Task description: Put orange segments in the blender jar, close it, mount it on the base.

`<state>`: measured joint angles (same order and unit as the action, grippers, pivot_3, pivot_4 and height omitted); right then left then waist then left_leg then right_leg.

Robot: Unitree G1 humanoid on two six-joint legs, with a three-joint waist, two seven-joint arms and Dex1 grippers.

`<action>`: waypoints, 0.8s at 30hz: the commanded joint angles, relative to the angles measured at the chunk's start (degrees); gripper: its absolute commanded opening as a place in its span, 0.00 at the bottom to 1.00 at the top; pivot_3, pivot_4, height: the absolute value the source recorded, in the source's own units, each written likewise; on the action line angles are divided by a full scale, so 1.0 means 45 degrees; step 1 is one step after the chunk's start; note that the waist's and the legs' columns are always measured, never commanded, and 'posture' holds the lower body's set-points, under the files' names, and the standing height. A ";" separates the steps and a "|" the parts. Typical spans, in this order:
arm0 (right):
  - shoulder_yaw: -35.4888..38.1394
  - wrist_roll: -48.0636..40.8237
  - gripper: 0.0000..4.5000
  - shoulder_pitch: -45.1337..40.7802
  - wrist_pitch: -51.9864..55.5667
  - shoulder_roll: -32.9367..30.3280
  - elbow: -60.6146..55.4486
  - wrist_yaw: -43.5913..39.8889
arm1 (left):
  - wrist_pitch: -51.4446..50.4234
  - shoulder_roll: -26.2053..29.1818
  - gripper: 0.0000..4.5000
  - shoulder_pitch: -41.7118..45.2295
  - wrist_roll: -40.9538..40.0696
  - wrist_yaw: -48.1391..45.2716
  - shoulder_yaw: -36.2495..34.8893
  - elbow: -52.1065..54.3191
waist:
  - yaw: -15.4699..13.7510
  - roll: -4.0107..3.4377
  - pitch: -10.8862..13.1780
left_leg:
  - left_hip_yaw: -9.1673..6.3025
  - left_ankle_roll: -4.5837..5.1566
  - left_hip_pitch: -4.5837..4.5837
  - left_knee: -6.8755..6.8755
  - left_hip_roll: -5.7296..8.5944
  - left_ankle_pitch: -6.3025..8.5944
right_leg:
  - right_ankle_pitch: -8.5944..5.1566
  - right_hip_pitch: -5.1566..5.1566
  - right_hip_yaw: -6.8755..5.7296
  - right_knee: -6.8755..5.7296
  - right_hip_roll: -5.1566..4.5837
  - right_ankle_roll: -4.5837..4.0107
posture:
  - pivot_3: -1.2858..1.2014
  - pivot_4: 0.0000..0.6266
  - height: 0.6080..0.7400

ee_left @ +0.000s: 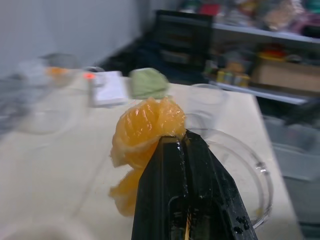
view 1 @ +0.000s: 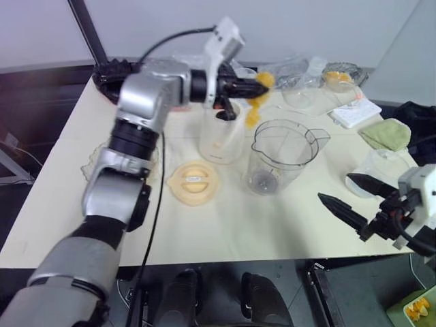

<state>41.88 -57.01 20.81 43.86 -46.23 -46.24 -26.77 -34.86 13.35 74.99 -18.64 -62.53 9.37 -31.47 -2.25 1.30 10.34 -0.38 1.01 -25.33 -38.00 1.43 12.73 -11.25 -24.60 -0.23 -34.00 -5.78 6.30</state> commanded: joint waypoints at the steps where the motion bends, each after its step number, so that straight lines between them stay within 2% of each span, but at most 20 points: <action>1: 0.0551 -0.0009 1.00 0.0306 -0.0206 0.0145 -0.0507 0.0176 | 0.0689 -0.0671 0.00 0.0205 0.0138 -0.0538 0.0358 -0.0015 | -0.0002 0.0000 0.0000 | 0.0001 0.0000 0.0000 0.0000 0.0000 0.0000 | 0.0000 0.0000 0.0000 0.0000 0.0000 0.0000 | 0.52 0.24 1.00; 5: 0.0636 -0.0132 1.00 0.0613 -0.0241 0.0265 -0.0748 0.0406 | 0.1109 -0.1304 0.00 -0.0006 0.0586 -0.0789 0.0911 -0.0234 | -0.0008 0.0000 0.0000 | 0.0001 0.0000 0.0000 -0.0007 0.0000 0.0000 | 0.0000 0.0004 0.0000 0.0001 -0.0001 0.0000 | 0.52 0.24 1.00; 12: 0.0614 -0.0123 1.00 0.0939 -0.0367 0.0434 -0.0947 0.0609 | 0.1342 -0.1571 0.00 -0.0665 0.1141 -0.1133 0.1637 0.0322 | 0.0007 -0.0007 -0.0003 | -0.0003 0.0001 0.0005 -0.0009 -0.0011 0.0000 | 0.0000 0.0004 0.0001 -0.0004 0.0014 0.0000 | 0.52 0.24 1.00; 14: 0.0519 -0.0076 1.00 0.0935 -0.0393 0.0462 -0.0928 0.0678 | 0.1528 -0.1580 0.12 -0.0799 0.1350 -0.1090 0.1736 0.0369 | -0.0002 -0.0007 -0.0003 | -0.0004 0.0001 0.0005 -0.0009 -0.0013 0.0000 | 0.0000 0.0005 0.0001 -0.0004 0.0017 0.0000 | 0.52 0.24 1.00; 16: 0.0449 0.0024 1.00 0.0984 -0.0409 0.0515 -0.0905 0.0685 | 0.1617 -0.1545 0.28 -0.0877 0.1410 -0.1111 0.1723 0.0502 | -0.0002 -0.0005 -0.0001 | -0.0003 0.0001 0.0004 -0.0010 -0.0013 0.0000 | 0.0000 0.0005 0.0001 -0.0004 0.0017 0.0000 | 0.52 0.24 1.00; 21: 0.0274 0.0810 1.00 0.1342 -0.0500 0.0560 -0.0704 0.0512 | 0.1767 -0.1572 0.87 -0.1019 0.1660 -0.0579 0.1566 0.0704 | -0.0021 -0.0007 -0.0002 | -0.0005 0.0001 0.0002 -0.0011 -0.0013 0.0000 | 0.0000 0.0006 0.0001 -0.0002 0.0017 0.0000 | 0.52 0.24 1.00; 24: -0.0055 0.1920 1.00 0.1468 -0.0765 0.0684 -0.0404 0.0605 | 0.1848 -0.1626 0.87 -0.0944 0.1441 -0.0103 0.1057 0.0647 | -0.0009 -0.0007 -0.0002 | -0.0004 0.0001 0.0003 -0.0012 -0.0012 0.0000 | 0.0000 0.0006 0.0001 -0.0003 0.0018 0.0000 | 0.52 0.24 1.00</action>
<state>41.35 -50.90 27.24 42.11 -43.66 -48.20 -24.28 -27.75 6.33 69.86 -11.49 -64.15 16.36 -30.26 -2.29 1.27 10.33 -0.39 1.01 -25.31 -38.06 1.38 12.73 -11.25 -24.57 -0.22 -34.01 -5.70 6.30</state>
